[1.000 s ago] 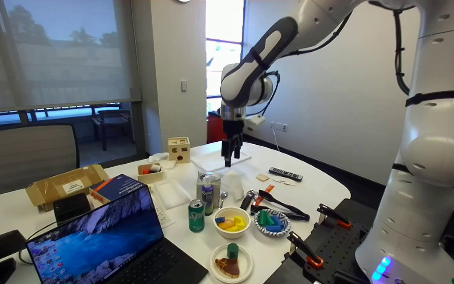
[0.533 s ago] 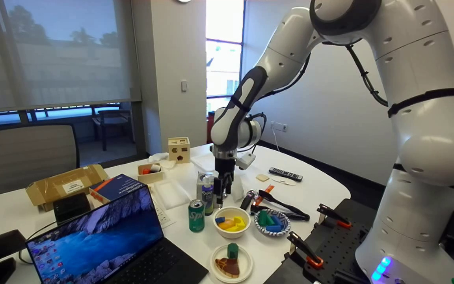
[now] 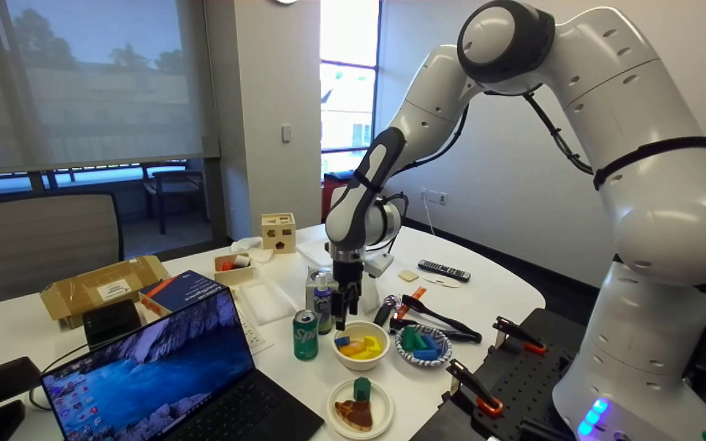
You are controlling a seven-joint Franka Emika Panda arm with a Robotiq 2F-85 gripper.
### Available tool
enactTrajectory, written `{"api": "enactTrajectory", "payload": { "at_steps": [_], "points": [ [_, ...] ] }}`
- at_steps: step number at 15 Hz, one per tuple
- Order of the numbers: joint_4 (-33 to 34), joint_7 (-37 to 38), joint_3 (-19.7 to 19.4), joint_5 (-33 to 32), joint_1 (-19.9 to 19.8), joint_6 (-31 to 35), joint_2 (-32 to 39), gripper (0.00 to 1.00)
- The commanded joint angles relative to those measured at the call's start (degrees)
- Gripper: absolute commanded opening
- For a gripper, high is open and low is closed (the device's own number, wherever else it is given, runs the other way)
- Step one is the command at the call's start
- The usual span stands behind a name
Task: Move the green block from the white bowl to the white plate
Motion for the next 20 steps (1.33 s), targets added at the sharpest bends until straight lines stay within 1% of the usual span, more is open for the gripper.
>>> {"api": "enactTrajectory", "payload": {
  "at_steps": [1, 7, 8, 9, 10, 12, 13, 14, 15, 16, 17, 19, 20],
  "points": [
    [4.55, -2.0, 1.32, -2.25, -1.89, 0.17, 4.9, 1.0],
    [8.57, -4.16, 2.16, -4.54, -3.72, -0.56, 9.9, 1.0],
    [9.3, -4.59, 2.44, -4.89, -3.98, -0.68, 10.67, 0.98],
    [9.86, -5.17, 2.7, -5.19, -4.24, -0.72, 11.41, 0.78],
    [10.45, -5.72, 3.21, -5.25, -4.6, -0.78, 12.15, 0.79],
    [11.2, -6.57, 3.84, -5.43, -4.98, -0.88, 13.24, 0.75],
    [11.36, -7.07, 4.06, -5.5, -5.11, -0.71, 13.66, 0.61],
    [11.36, -7.17, 4.47, -5.4, -5.37, -0.64, 13.84, 0.5],
    [11.38, -7.08, 4.53, -5.47, -5.39, -0.56, 14.0, 0.46],
    [11.29, -6.99, 4.68, -5.47, -5.43, -0.55, 13.97, 0.38],
    [11.2, -6.97, 4.81, -5.47, -5.51, -0.44, 13.95, 0.29],
    [10.91, -6.94, 4.89, -5.43, -5.71, -0.29, 13.73, 0.16],
    [10.64, -6.98, 4.98, -5.37, -5.91, -0.23, 13.45, 0.16]
  ]
}}
